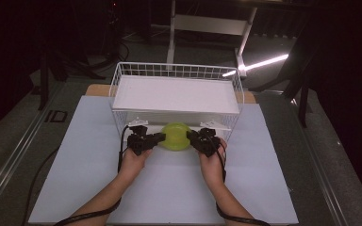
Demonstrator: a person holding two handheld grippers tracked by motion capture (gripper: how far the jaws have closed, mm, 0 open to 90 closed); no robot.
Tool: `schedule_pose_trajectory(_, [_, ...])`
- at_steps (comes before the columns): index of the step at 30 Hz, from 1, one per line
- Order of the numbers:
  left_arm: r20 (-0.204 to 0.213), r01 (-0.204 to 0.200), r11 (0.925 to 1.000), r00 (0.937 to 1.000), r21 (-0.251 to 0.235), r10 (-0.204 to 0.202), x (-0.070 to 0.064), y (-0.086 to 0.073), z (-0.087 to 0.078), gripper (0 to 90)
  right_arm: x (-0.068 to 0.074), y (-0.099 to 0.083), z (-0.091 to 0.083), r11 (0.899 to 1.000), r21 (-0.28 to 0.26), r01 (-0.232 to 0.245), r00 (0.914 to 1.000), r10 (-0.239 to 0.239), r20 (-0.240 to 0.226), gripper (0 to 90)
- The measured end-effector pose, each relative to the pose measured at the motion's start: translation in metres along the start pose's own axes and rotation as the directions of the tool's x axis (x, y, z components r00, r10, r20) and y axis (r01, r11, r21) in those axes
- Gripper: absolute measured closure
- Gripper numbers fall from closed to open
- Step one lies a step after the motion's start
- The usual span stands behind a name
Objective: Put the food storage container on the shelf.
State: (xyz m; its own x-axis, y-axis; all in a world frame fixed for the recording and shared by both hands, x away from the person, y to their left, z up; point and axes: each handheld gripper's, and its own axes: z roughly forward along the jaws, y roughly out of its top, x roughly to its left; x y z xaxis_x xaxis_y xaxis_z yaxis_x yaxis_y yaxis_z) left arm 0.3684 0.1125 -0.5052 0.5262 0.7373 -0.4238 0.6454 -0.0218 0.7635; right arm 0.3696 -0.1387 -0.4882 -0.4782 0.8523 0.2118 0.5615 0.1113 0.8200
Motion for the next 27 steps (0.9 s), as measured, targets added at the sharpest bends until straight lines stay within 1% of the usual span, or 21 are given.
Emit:
schedule_pose_trajectory(1, [0.000,0.000,1.0000,1.0000,0.000,0.000,0.000,0.000,0.000,80.8,0.000,0.001,0.000,1.000,0.004,-0.005,1.0000,0.005,0.000,76.1])
schedule_pose_trajectory(2, [0.001,0.005,1.0000,1.0000,0.003,-0.005,-0.003,-0.001,-0.002,80.8,0.000,0.001,-0.002,1.000,0.009,-0.027,0.9996,0.027,-0.002,76.9])
schedule_pose_trajectory(4, [0.009,0.008,1.0000,0.9999,0.005,-0.008,-0.004,-0.002,-0.003,80.9,0.000,0.001,-0.004,0.999,0.012,-0.031,0.9995,0.031,-0.002,76.8])
schedule_pose_trajectory(5, [0.013,0.007,0.9999,0.9999,0.009,-0.007,-0.007,-0.004,-0.006,81.0,0.001,0.000,-0.007,0.999,0.013,-0.035,0.9994,0.035,-0.006,76.9])
schedule_pose_trajectory(6, [0.019,0.009,0.9998,0.9998,0.016,-0.009,-0.009,-0.005,-0.007,81.1,0.001,-0.001,-0.008,0.999,0.015,-0.036,0.9993,0.036,-0.010,76.8])
schedule_pose_trajectory(9, [0.013,0.003,0.9995,0.9999,0.032,-0.004,-0.011,-0.008,-0.008,81.0,0.002,-0.004,-0.013,0.999,0.030,-0.032,0.9994,0.033,-0.012,77.1])
schedule_pose_trajectory(12, [0.006,-0.002,0.9994,1.0000,0.036,0.002,-0.011,-0.009,-0.007,80.9,0.004,-0.006,-0.014,0.999,0.036,-0.016,0.9999,0.016,-0.004,77.8])
schedule_pose_trajectory(13, [0.008,0.009,0.9994,0.9999,0.032,-0.009,-0.009,-0.009,-0.005,80.9,0.004,-0.006,-0.014,0.999,0.040,-0.013,0.9999,0.013,-0.002,77.8])
schedule_pose_trajectory(14, [0.008,0.009,0.9994,0.9999,0.032,-0.009,-0.009,-0.009,-0.005,80.8,0.004,-0.006,-0.013,0.999,0.039,-0.018,0.9998,0.018,-0.001,77.8])
schedule_pose_trajectory(18, [0.003,0.000,1.0000,1.0000,-0.004,0.000,-0.006,-0.005,-0.003,80.0,0.003,-0.004,-0.010,1.000,0.024,-0.001,1.0000,0.001,0.001,76.4])
schedule_pose_trajectory(20, [0.000,-0.001,1.0000,1.0000,-0.009,0.001,-0.005,-0.004,-0.002,79.6,0.002,-0.003,-0.009,1.000,0.018,0.004,1.0000,-0.004,0.003,75.9])
schedule_pose_trajectory(21, [-0.003,-0.001,0.9999,1.0000,-0.014,0.001,-0.005,-0.002,-0.001,78.7,0.001,-0.001,-0.007,1.000,0.007,0.007,1.0000,-0.007,0.007,74.9])
schedule_pose_trajectory(22, [-0.003,0.002,0.9998,1.0000,-0.020,-0.002,-0.004,-0.001,0.000,78.1,0.001,0.000,-0.005,1.000,0.005,0.004,0.9999,-0.004,0.012,74.2])
schedule_pose_trajectory(23, [-0.012,-0.002,0.9994,0.9999,-0.033,0.002,-0.003,0.001,0.001,77.5,0.000,0.001,-0.004,1.000,0.000,0.008,0.9998,-0.008,0.016,73.4])
schedule_pose_trajectory(25, [-0.012,-0.002,0.9994,0.9999,-0.033,0.002,-0.003,0.001,0.001,77.0,0.000,0.001,-0.003,1.000,-0.004,0.006,0.9998,-0.006,0.018,73.4])
schedule_pose_trajectory(26, [-0.030,-0.001,0.9979,0.9995,-0.064,-0.001,-0.002,0.003,0.004,75.5,-0.001,0.001,0.000,1.000,-0.021,0.011,0.9995,-0.011,0.029,71.3])
schedule_pose_trajectory(27, [-0.030,-0.001,0.9979,0.9995,-0.064,-0.001,-0.002,0.003,0.004,74.9,-0.001,0.001,0.000,1.000,-0.021,0.011,0.9995,-0.011,0.029,71.3])
